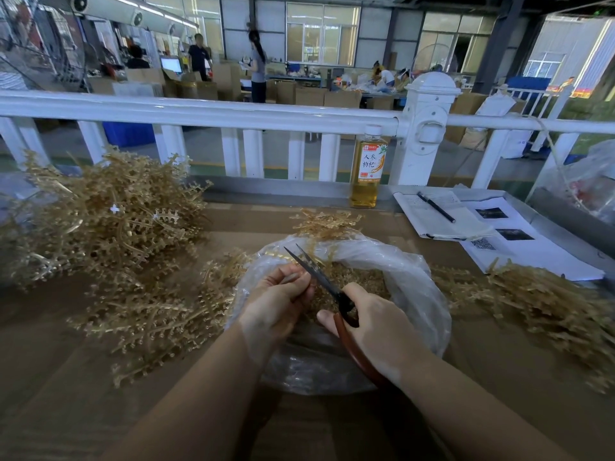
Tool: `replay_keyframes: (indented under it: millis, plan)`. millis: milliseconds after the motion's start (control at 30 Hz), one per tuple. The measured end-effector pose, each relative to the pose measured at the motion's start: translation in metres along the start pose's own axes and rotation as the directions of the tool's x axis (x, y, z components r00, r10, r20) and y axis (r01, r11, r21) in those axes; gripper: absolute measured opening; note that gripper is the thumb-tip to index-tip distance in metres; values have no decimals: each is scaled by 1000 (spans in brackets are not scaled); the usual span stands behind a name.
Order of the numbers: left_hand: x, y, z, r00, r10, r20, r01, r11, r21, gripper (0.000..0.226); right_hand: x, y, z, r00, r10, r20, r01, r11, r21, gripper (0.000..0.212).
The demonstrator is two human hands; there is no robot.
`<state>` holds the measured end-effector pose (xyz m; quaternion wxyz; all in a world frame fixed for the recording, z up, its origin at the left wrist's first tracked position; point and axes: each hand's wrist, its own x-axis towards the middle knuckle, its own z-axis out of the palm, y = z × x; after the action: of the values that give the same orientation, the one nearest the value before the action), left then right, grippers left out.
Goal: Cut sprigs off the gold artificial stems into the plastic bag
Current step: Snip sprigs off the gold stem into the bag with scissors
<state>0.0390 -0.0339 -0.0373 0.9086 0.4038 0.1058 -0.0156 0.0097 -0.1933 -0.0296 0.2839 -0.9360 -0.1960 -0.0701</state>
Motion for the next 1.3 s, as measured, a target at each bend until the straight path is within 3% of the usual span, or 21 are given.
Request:
replay_keyframes:
  millis: [500,1067,1300]
  plan:
    - [-7,3,1,999,5,49,-8,998,57,29,3,-1,-3,999,10,44,-10,1000,3,33]
    - [-7,4,5,997,-58,-44,61,996,71,24,-3,4,4,995,-49,-88,39,993,-115,37]
    - [-7,1,6,999,-49,-12,50,997,58,28,-3,5,11,989,-83,-122,67,989,-135,38]
